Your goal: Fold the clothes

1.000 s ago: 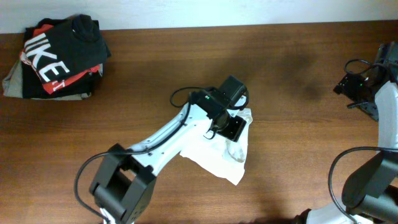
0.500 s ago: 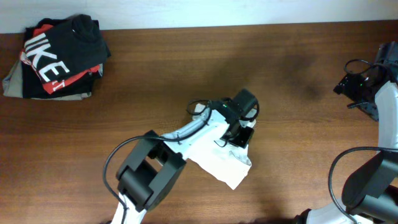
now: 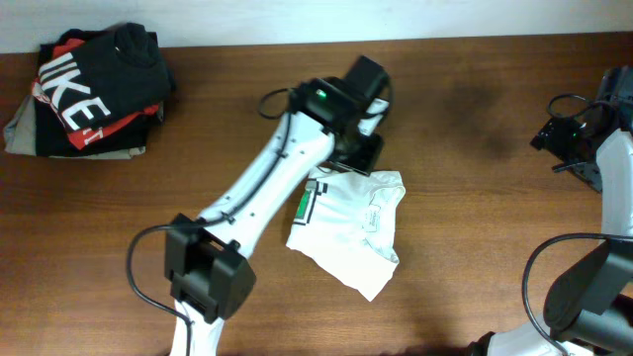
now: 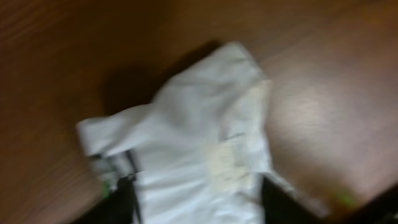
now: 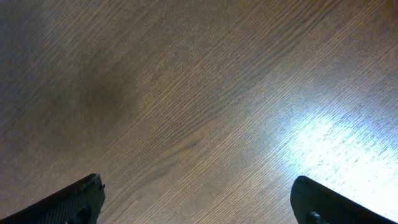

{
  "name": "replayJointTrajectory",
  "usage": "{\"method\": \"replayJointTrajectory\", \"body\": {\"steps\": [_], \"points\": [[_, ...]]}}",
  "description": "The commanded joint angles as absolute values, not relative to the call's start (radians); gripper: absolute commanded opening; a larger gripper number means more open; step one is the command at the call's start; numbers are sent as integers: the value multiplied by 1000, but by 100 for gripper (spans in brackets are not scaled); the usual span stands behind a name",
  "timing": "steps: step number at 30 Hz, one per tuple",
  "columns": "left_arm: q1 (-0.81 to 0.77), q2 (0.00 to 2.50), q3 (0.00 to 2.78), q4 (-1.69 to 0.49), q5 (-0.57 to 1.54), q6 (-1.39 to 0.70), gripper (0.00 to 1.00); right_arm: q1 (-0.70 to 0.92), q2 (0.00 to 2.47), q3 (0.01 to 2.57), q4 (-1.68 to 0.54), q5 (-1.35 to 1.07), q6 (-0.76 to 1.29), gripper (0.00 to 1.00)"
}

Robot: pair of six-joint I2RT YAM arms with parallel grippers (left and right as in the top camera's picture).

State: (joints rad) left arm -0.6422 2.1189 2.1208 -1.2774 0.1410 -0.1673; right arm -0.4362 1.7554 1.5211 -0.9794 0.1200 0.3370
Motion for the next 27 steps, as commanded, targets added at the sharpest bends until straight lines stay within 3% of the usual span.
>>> {"method": "replayJointTrajectory", "body": {"steps": [1,5,13,20,27], "points": [[-503,2113,2127,-1313,122,-156,99,-439,1761,1526,-979,140,346,99],[-400,2113,2073,-1370,94,-155,99,-439,1761,1526,-979,140,346,99],[-370,2114,1913,-1314,60,-167,99,-439,1761,1526,-979,140,346,99],[-241,2114,1794,-1301,434,72,99,-439,1761,1526,-979,140,346,99],[-242,2115,1447,-922,702,130,99,-439,1761,1526,-979,140,346,99]]}}
